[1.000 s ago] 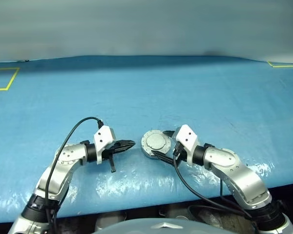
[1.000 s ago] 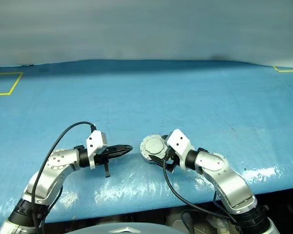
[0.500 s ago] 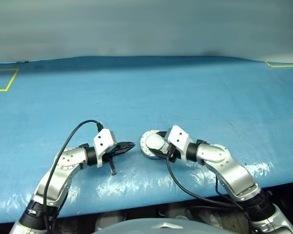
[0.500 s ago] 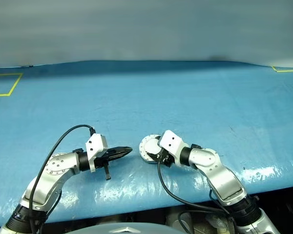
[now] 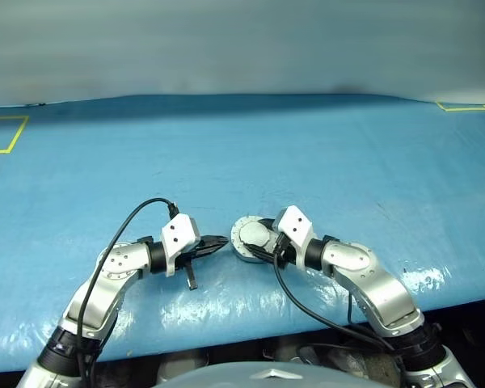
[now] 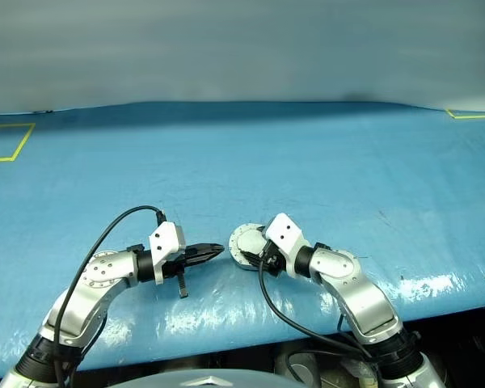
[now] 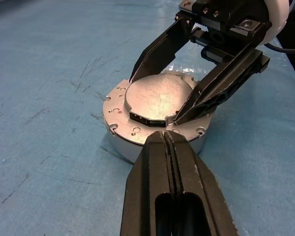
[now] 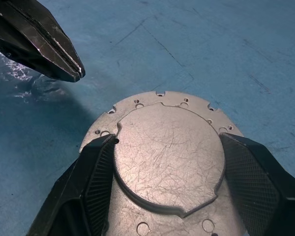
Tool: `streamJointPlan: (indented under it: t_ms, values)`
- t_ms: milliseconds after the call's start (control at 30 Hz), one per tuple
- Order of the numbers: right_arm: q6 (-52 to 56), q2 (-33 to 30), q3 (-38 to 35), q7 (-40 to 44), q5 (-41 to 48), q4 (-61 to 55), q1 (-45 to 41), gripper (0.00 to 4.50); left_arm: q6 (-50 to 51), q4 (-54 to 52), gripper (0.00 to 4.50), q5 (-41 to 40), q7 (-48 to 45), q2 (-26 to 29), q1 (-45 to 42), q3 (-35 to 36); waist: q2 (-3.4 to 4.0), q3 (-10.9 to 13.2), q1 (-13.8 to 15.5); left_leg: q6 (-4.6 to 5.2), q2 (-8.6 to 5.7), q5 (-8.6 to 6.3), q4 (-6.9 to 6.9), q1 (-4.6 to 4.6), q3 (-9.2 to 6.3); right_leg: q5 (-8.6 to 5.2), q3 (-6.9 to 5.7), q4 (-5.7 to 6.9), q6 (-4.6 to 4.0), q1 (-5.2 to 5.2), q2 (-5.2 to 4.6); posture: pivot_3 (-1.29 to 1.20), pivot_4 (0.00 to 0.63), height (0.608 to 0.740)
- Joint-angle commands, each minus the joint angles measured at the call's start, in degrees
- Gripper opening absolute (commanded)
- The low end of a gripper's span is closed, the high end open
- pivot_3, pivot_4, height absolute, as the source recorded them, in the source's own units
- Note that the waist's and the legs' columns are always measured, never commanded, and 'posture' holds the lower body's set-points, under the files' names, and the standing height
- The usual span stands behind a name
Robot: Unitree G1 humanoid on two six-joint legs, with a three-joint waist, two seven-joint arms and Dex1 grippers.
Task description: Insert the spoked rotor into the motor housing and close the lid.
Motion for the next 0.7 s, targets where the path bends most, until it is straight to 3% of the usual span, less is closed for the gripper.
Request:
streamJointPlan:
  t_ms: [33, 200, 567, 700]
  values:
    - [1.4, -1.4, 2.0, -0.9, -3.2, 4.9, 2.5, 3.02, -1.3, -0.6, 0.00, 0.2, 0.1, -0.2, -0.6, -0.3, 0.00, -0.2, 0.0, 0.00, 0.00, 0.00, 0.00, 0.01, 0.00, 0.00, 0.00, 0.00, 0.01, 0.00, 0.00, 0.00, 0.150, 0.740]
    - [-0.3, -2.1, 2.6, -3.4, -6.9, 9.2, 3.3, 3.02, -1.4, -0.7, 0.00, 0.5, 0.5, -0.4, -0.7, -0.7, 0.06, -0.6, 0.0, 0.01, 0.00, -0.01, 0.00, 0.19, -0.03, -0.10, -0.01, -0.02, 0.14, -0.03, -0.02, 0.00, 0.150, 0.740]
    - [1.1, -2.5, 1.0, -2.8, -4.9, 10.0, 5.3, 3.02, -1.5, -0.9, 0.00, 1.3, 1.0, -0.5, -0.4, -1.4, 0.11, -1.5, 0.4, 0.01, 0.01, 0.04, 0.00, 0.44, -0.03, -0.07, 0.00, -0.01, 0.11, 0.13, -0.10, 0.00, 0.150, 0.740]
    - [0.8, -2.6, -2.7, -3.1, -2.4, 8.3, 7.4, 3.02, -1.4, -1.0, 0.00, 1.1, 1.1, -0.6, -0.3, -1.2, 0.08, -1.6, 0.9, 0.04, -0.02, 0.01, 0.00, 0.40, -0.04, -0.07, 0.00, -0.05, 0.11, 0.12, -0.14, 0.00, 0.150, 0.740]
